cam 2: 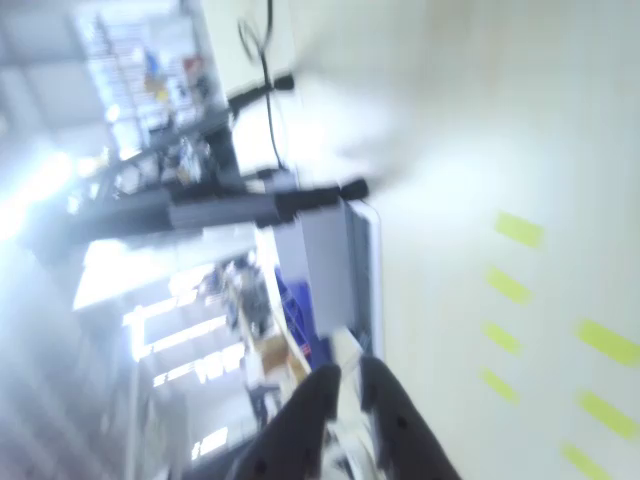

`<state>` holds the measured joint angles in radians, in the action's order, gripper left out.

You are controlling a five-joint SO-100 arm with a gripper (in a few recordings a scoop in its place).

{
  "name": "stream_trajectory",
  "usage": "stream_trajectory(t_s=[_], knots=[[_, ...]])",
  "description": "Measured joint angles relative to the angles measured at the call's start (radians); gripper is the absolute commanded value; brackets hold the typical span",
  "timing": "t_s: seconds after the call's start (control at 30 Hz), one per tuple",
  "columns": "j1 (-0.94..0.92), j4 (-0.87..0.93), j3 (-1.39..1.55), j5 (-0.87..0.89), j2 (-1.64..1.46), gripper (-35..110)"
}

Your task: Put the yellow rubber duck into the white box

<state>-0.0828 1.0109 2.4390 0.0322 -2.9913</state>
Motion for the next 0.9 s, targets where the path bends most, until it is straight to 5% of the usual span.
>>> stream_trajectory(t_s=[0.3,0.9], knots=[[0.086,0.106,0.538,0.028,-0.290,0],[0.091,0.187,0.568,0.041,-0.295,1]])
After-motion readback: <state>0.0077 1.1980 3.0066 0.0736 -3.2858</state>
